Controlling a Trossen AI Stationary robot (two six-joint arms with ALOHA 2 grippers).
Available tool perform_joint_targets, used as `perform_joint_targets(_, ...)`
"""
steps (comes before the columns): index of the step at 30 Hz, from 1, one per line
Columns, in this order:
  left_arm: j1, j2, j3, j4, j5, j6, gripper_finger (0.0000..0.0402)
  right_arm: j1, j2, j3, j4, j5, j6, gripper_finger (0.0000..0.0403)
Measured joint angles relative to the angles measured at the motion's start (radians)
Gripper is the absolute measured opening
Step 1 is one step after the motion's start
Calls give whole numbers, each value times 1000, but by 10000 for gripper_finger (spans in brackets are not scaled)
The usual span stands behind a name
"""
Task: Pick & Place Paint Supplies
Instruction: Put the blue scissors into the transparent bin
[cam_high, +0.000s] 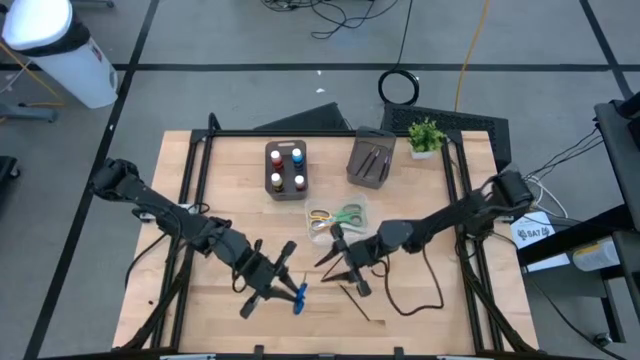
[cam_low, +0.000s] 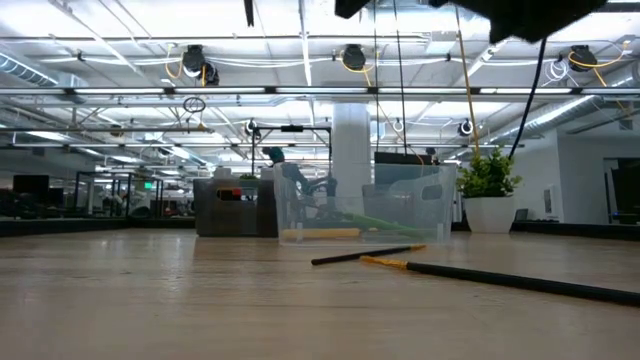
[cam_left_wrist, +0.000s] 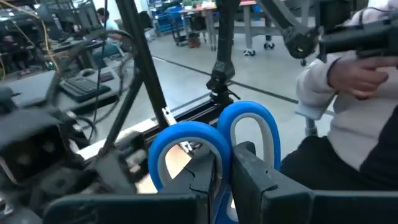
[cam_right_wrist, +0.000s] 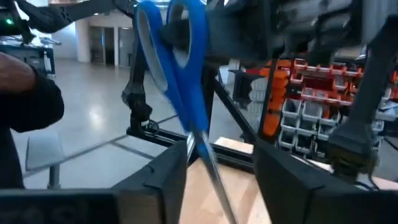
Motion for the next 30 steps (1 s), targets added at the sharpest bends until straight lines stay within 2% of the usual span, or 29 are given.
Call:
perform_joint_targets(6,12,0,0,-12,-1,-6,33,-3,143,103,97,-26,54,240)
perform_joint_targets(11,11,0,-2,-15,11,-9,33,-9,191,192,76,-87,73,267)
perform_joint_targets(19,8,0,-2,-12,38,-17,33,-7,192,226,8,-110,103,255)
perform_joint_targets(22,10,0,-2,-15,76,-57,37,-7,191,226,-23,-178,108,250)
perform_joint_targets(30,18,0,-2,-14,79,-73,33,-4,191,226,-48,-180,103,224)
